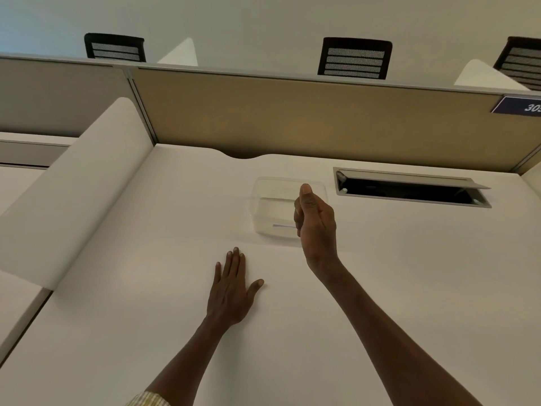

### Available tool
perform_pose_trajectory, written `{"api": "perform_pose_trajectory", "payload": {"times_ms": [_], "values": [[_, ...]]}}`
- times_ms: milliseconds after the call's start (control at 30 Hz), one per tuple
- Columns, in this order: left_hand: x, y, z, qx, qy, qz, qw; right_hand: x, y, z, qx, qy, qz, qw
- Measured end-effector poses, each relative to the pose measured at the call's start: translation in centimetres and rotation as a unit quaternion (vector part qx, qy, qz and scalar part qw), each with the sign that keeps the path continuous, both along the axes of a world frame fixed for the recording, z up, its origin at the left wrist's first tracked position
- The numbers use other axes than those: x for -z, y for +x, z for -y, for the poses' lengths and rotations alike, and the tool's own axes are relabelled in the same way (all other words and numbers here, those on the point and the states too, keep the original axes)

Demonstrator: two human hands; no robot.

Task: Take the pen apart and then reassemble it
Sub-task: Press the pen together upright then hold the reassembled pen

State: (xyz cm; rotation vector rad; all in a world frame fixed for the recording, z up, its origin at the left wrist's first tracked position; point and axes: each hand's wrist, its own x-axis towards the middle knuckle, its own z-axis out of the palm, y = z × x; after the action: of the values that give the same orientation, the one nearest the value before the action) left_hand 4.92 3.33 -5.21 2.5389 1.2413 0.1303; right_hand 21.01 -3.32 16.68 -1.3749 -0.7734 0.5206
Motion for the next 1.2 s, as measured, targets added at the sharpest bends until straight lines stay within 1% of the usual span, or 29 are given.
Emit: {"api": "perform_pose_trajectory", "payload": {"times_ms": [200, 467, 1200], "values": [[-0.12, 0.02, 0.09, -0.001, -0.003, 0.004, 1.0, -0.58, -0.15, -0.27, -0.024, 0.016, -0.055, 0.998], [0.04, 0.01, 0.04, -0.003, -0.001, -0.005, 1.0, -0.6, -0.1, -0.65, -0.042, 0.041, -0.09, 0.994], [0.07, -0.01, 0.02, 0.0, 0.0, -0.001, 1.0, 0.1, -0.39, -0.98, -0.035, 0.013, -0.102, 0.994]]}}
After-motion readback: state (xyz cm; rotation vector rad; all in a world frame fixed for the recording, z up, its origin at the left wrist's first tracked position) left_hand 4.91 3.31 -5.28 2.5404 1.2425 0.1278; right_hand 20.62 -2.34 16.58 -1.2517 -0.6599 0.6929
